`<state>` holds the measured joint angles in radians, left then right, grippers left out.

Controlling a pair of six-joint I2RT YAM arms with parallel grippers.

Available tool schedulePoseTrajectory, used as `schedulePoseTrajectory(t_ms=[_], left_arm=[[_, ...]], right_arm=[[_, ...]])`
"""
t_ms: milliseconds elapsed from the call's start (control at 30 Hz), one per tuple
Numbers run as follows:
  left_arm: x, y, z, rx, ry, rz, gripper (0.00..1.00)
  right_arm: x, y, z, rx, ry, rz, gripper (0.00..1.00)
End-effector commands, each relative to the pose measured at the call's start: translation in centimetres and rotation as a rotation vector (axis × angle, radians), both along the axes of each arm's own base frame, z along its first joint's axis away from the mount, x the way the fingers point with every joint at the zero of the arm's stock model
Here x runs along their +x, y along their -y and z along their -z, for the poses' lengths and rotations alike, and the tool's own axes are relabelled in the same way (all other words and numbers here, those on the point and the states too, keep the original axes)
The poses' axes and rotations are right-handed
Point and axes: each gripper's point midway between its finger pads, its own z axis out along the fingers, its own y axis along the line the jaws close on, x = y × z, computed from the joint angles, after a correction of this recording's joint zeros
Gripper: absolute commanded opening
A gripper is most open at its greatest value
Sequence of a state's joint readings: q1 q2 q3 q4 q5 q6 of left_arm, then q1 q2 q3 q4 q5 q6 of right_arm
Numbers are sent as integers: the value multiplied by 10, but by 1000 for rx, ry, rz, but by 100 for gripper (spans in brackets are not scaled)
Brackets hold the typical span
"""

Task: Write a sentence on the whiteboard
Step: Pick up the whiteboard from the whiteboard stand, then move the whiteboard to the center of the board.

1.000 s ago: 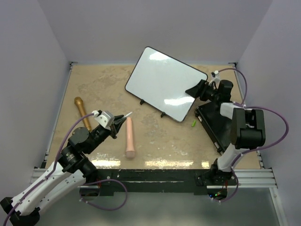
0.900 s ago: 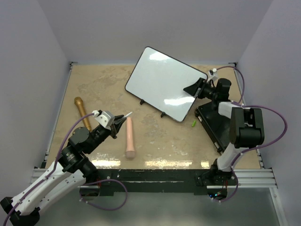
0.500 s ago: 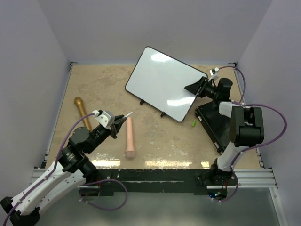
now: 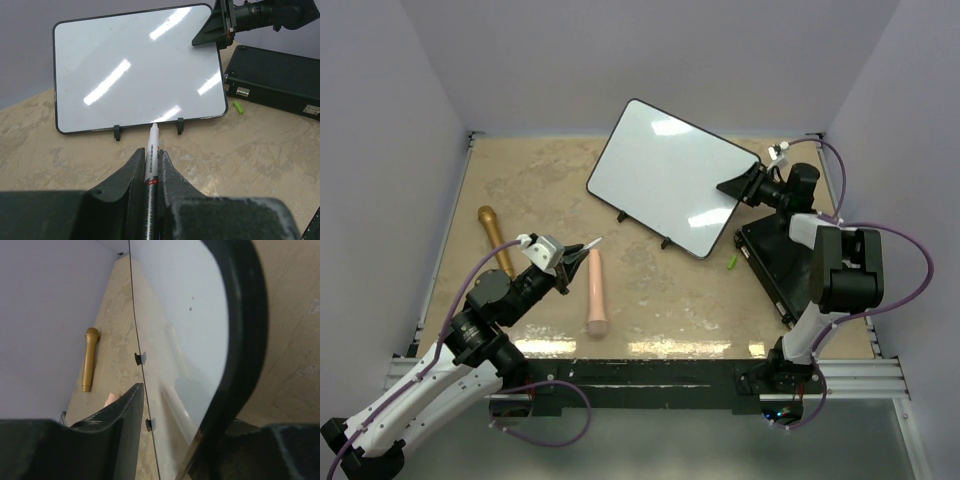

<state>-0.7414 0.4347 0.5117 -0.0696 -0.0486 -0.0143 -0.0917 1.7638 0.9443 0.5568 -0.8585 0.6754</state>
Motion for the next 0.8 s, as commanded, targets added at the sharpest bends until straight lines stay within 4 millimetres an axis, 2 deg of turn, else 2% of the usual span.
schedulePoseTrajectory(t_ms=[0,67,100,167,300,333,533,567,667,767], left_arm=[[1,1,-9,-17,32,6,0],[1,2,-8,-15,29,8,0],[1,1,-9,-16,33,7,0],[0,1,-9,-17,32,8,0],[0,1,-10,-21,35,8,0],[0,1,-11,-23,37,7,0],[-2,-2,-18,-44,61,3,0],[-1,-2,-28,-71,90,2,0],[-2,0,-37,-103,102,7,0],[-4,0,-50,-151,112,12,0]], right_arm=[[4,-6,-32,21,83,-48,37],[4,-6,-34,26,89,-54,31],[3,-7,-34,30,89,-62,18],[3,-8,-38,31,109,-76,0],[0,-11,-61,18,185,-119,0],[-2,-12,-77,11,226,-132,0],[-4,-12,-133,-64,364,-157,0],[-8,-13,-145,-70,395,-166,0],[-15,-18,-170,-112,459,-183,0],[-26,-28,-182,-151,492,-223,0]])
